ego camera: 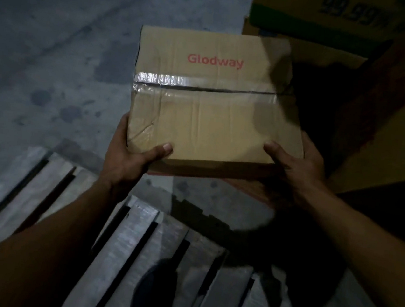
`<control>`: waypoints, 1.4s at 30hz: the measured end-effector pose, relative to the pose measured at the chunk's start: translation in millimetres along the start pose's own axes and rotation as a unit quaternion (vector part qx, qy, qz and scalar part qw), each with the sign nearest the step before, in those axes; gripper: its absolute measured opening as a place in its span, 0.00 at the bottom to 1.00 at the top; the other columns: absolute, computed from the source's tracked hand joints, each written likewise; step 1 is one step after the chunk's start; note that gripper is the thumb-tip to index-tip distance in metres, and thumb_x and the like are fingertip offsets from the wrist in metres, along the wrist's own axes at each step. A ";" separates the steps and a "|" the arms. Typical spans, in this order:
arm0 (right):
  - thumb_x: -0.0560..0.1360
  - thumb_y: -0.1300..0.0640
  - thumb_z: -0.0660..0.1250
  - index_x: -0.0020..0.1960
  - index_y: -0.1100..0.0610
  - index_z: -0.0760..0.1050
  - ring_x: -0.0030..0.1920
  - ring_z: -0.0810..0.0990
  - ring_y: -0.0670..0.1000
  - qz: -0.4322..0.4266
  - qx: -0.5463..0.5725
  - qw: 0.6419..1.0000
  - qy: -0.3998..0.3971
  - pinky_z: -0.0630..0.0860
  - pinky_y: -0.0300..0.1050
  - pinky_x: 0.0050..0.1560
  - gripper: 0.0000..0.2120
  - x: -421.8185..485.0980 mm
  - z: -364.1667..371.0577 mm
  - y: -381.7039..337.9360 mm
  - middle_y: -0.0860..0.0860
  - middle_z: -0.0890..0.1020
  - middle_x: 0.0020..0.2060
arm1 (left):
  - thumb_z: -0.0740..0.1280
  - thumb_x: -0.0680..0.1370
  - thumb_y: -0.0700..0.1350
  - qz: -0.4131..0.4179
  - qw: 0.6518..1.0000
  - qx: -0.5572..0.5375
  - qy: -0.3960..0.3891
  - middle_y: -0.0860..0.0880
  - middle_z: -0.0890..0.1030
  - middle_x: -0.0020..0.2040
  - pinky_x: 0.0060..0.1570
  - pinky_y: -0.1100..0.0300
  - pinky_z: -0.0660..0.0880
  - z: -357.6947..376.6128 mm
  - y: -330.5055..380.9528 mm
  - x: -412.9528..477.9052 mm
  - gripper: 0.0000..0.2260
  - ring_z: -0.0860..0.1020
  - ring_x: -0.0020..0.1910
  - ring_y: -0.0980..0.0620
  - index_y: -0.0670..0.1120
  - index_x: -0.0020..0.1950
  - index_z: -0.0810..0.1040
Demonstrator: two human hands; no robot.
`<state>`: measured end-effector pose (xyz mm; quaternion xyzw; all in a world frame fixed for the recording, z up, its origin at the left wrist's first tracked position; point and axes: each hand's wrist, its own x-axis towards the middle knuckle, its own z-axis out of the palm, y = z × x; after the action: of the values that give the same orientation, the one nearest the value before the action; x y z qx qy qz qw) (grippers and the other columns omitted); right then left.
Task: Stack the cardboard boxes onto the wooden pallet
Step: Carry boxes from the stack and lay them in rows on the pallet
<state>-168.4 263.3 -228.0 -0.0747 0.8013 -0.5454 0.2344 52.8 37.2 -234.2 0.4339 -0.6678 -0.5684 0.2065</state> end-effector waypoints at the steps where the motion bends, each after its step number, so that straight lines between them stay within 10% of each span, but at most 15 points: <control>1: 0.68 0.45 0.78 0.70 0.47 0.73 0.59 0.79 0.50 -0.013 -0.008 1.000 -0.013 0.78 0.47 0.57 0.32 -4.3 5.5 -3.2 0.46 0.80 0.59 | 0.83 0.63 0.57 -0.006 1.000 -0.007 0.016 0.52 0.79 0.64 0.50 0.40 0.82 -9.8 -2.4 -9.7 0.39 0.79 0.60 0.45 0.60 0.70 0.70; 10: 0.69 0.47 0.78 0.67 0.40 0.73 0.57 0.80 0.45 -0.077 -0.036 0.983 -0.163 0.79 0.49 0.59 0.29 -85.4 110.1 -35.7 0.41 0.80 0.56 | 0.83 0.63 0.56 -0.058 0.981 -0.060 0.178 0.53 0.75 0.68 0.57 0.45 0.80 -135.2 -45.3 -125.3 0.45 0.77 0.64 0.49 0.61 0.75 0.65; 15: 0.72 0.56 0.76 0.64 0.46 0.74 0.41 0.80 0.31 -0.110 -0.045 0.957 -0.266 0.75 0.25 0.38 0.23 -156.3 179.6 -32.0 0.38 0.80 0.48 | 0.82 0.60 0.63 -0.081 0.961 -0.057 0.257 0.53 0.75 0.68 0.59 0.43 0.79 -206.0 -93.1 -206.5 0.46 0.76 0.64 0.49 0.61 0.74 0.65; 25: 0.69 0.47 0.78 0.67 0.44 0.74 0.55 0.81 0.45 -0.119 -0.109 0.898 -0.410 0.81 0.43 0.53 0.28 -332.6 287.0 27.1 0.43 0.82 0.56 | 0.81 0.66 0.52 -0.148 0.922 -0.086 0.346 0.52 0.76 0.67 0.67 0.48 0.74 -322.5 -184.6 -398.6 0.42 0.75 0.65 0.53 0.54 0.76 0.65; 29: 0.71 0.47 0.76 0.67 0.44 0.72 0.56 0.80 0.47 -0.110 -0.124 0.884 -0.437 0.80 0.56 0.58 0.27 -387.9 315.1 44.3 0.42 0.80 0.55 | 0.81 0.58 0.66 -0.213 0.901 -0.071 0.372 0.49 0.73 0.70 0.67 0.43 0.72 -359.6 -220.7 -445.6 0.49 0.72 0.69 0.45 0.64 0.75 0.62; 42: 0.70 0.46 0.77 0.72 0.44 0.70 0.58 0.78 0.53 -0.127 -0.180 0.865 -0.451 0.82 0.55 0.53 0.32 -438.8 410.5 71.9 0.47 0.78 0.58 | 0.80 0.63 0.55 -0.268 0.888 -0.108 0.359 0.51 0.77 0.66 0.68 0.45 0.72 -428.8 -286.7 -473.8 0.43 0.75 0.65 0.47 0.55 0.75 0.66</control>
<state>414.7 111.8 -285.5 -0.4545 0.6759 -0.3239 0.4814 736.4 180.8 -285.0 0.7459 -0.3412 -0.4761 0.3172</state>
